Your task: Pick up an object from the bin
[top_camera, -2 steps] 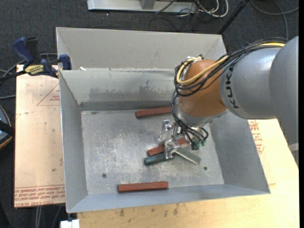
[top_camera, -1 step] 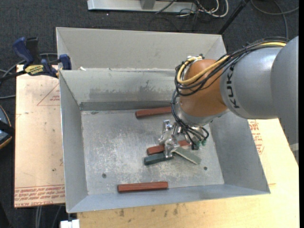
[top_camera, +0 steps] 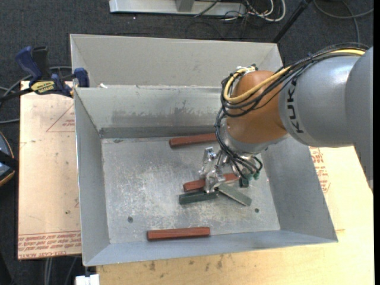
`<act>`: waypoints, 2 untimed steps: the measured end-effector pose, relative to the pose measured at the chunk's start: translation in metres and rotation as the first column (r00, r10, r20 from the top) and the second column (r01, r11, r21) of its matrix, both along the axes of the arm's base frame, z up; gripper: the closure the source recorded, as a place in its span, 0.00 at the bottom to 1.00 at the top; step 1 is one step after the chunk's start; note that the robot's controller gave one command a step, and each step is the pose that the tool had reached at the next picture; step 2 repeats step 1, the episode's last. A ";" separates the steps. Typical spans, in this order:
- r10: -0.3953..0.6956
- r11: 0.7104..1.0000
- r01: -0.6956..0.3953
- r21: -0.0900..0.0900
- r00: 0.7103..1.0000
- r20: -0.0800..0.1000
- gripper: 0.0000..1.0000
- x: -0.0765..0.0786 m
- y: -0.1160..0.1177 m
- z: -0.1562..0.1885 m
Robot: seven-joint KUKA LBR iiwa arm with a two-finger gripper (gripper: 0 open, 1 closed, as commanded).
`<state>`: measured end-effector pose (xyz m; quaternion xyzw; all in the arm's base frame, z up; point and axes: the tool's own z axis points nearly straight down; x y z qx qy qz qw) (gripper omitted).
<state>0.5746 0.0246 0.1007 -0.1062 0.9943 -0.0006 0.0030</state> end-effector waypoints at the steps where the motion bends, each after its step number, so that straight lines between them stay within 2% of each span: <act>1: 0.001 1.000 -0.001 0.001 1.000 -0.002 1.00 -0.001 0.001 0.017; 2: 0.001 1.000 -0.001 0.001 1.000 -0.002 1.00 -0.001 0.001 0.017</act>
Offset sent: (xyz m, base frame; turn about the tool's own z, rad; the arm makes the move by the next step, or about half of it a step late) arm 0.0001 -0.0001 0.0016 0.0000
